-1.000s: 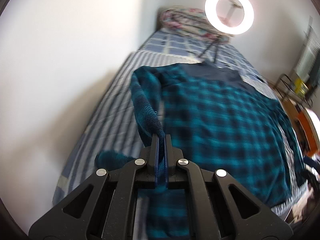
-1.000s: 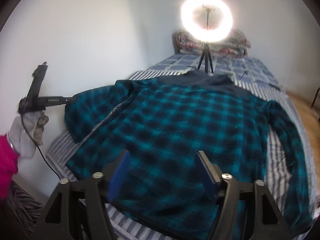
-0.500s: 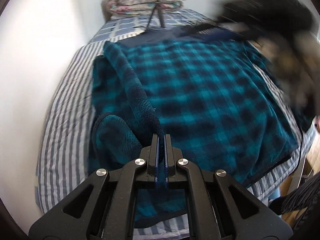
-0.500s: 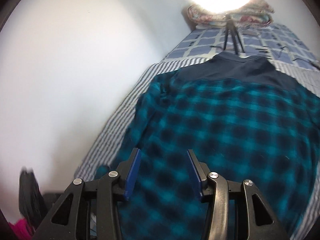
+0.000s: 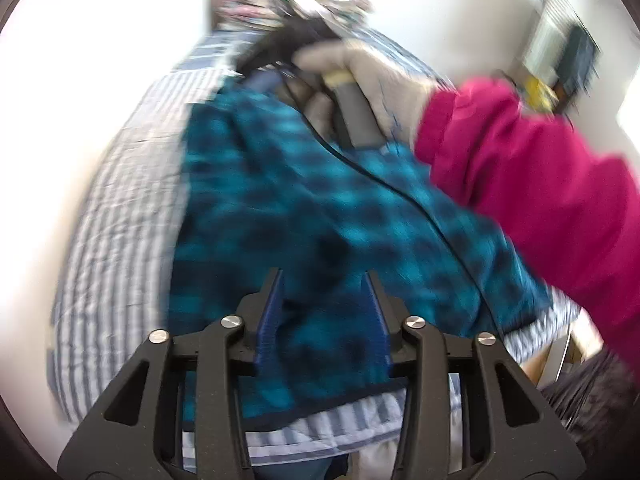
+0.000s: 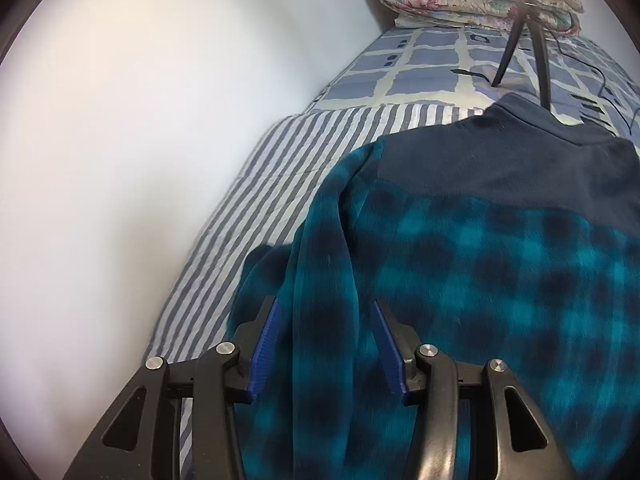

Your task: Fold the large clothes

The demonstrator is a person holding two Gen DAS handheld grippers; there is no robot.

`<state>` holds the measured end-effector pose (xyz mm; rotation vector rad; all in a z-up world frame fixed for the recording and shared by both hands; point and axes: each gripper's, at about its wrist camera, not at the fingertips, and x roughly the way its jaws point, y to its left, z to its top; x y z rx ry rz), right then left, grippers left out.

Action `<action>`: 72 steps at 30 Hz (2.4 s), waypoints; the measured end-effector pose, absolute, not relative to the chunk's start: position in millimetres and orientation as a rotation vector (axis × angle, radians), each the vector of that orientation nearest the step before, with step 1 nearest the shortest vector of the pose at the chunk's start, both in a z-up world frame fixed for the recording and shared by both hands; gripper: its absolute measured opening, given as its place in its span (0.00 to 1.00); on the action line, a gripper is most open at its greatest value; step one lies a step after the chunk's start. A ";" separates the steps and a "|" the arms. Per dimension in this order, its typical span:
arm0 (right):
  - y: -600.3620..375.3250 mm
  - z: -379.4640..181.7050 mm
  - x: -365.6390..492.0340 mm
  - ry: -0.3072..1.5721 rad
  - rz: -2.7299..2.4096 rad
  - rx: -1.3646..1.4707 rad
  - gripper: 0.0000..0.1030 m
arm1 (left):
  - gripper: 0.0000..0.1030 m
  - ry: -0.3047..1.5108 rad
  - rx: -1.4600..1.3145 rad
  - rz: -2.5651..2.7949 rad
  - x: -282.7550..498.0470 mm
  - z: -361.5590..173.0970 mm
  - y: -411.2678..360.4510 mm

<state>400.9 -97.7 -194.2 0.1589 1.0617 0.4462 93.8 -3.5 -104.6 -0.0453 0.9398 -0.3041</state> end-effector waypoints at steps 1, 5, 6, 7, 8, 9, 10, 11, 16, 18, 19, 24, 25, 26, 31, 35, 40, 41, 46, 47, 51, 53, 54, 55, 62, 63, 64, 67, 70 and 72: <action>-91.7 -199.7 412.2 1.068 0.434 0.155 0.48 | 0.40 0.941 -0.095 -0.277 96.9 -101.7 10.9; -81.1 -218.1 434.8 1.117 0.437 0.161 0.15 | 0.40 0.969 -0.209 -0.178 110.2 -103.9 52.3; -80.7 -221.1 435.9 1.114 0.421 0.151 0.06 | 0.40 0.976 -0.216 -0.148 112.7 -106.8 60.8; -83.9 -220.7 435.5 1.109 0.409 0.156 0.04 | 0.40 0.984 -0.232 -0.125 114.4 -109.9 68.9; -91.1 -219.5 435.7 1.096 0.407 0.191 0.03 | 0.40 0.994 -0.258 -0.115 115.8 -113.1 76.1; -99.6 -219.7 435.3 1.082 0.401 0.230 0.03 | 0.40 1.003 -0.280 -0.106 117.0 -116.5 82.7; -118.3 -220.8 435.2 1.065 0.363 0.311 0.03 | 0.40 1.010 -0.301 -0.101 117.6 -118.8 87.0; -130.9 -226.8 436.1 1.070 0.313 0.357 0.05 | 0.40 1.019 -0.323 -0.104 118.2 -121.9 91.1; -157.2 -218.5 411.9 1.088 0.166 0.228 0.38 | 0.43 1.058 -0.395 -0.109 124.8 -134.7 103.1; -158.3 -199.2 387.7 1.061 0.223 0.203 0.38 | 0.43 1.062 -0.433 -0.102 124.8 -135.1 106.6; -156.9 -190.0 373.0 1.061 0.296 0.211 0.38 | 0.43 1.053 -0.447 -0.092 123.9 -132.9 110.5; -128.9 -166.7 281.7 1.145 0.642 0.183 0.65 | 0.43 1.005 -0.508 -0.053 119.9 -120.2 132.1; -122.3 -168.0 265.2 1.177 0.693 0.179 0.65 | 0.43 0.997 -0.524 -0.052 118.5 -118.2 136.8; -116.9 -171.8 251.4 1.216 0.729 0.172 0.65 | 0.43 0.991 -0.530 -0.050 117.0 -116.7 139.7; -92.7 -193.3 203.9 1.346 0.761 0.146 0.58 | 0.43 0.972 -0.516 -0.015 107.3 -113.3 152.7; -89.6 -186.5 188.3 1.306 0.727 0.147 0.14 | 0.43 0.966 -0.536 -0.005 98.3 -114.1 162.6; -98.2 -126.5 148.9 1.065 0.814 0.101 0.06 | 0.43 0.955 -0.527 0.004 93.5 -113.8 164.9; -98.3 -118.2 141.5 1.008 0.836 0.084 0.06 | 0.43 0.953 -0.526 0.006 93.6 -113.9 163.9; -105.4 -123.5 77.1 0.974 0.981 0.017 0.34 | 0.43 0.970 -0.524 -0.019 92.3 -119.3 151.5; -106.2 -130.5 65.9 0.997 1.005 -0.006 0.34 | 0.43 0.979 -0.529 -0.031 90.4 -122.2 147.8; -117.7 -140.0 42.2 1.079 1.085 -0.056 0.36 | 0.43 1.015 -0.562 -0.062 78.6 -137.7 139.4; -124.2 -134.6 52.8 1.074 1.042 -0.053 0.42 | 0.43 1.041 -0.601 -0.073 69.0 -152.7 136.4; -124.3 -130.2 63.5 1.069 1.008 -0.044 0.45 | 0.43 1.055 -0.619 -0.077 65.3 -159.9 134.6; -123.5 -127.7 76.9 1.070 0.972 -0.038 0.45 | 0.43 1.070 -0.635 -0.085 62.2 -167.5 131.9; -66.1 -130.1 165.4 1.067 0.749 -0.130 0.45 | 0.43 1.130 -0.625 -0.166 54.9 -196.4 99.3; -56.3 -131.7 175.5 1.067 0.731 -0.147 0.44 | 0.43 1.133 -0.616 -0.177 55.8 -197.1 96.6; -45.0 -134.0 187.9 1.073 0.704 -0.169 0.44 | 0.43 1.136 -0.597 -0.191 57.4 -197.5 90.8; -18.2 -145.9 219.5 1.098 0.625 -0.220 0.44 | 0.43 1.146 -0.552 -0.215 62.0 -201.0 80.9; -4.6 -161.1 242.2 1.134 0.556 -0.247 0.44 | 0.43 1.167 -0.544 -0.217 65.6 -209.4 78.9; 0.7 -172.4 249.8 1.160 0.533 -0.258 0.44 | 0.43 1.179 -0.571 -0.212 66.7 -217.0 82.5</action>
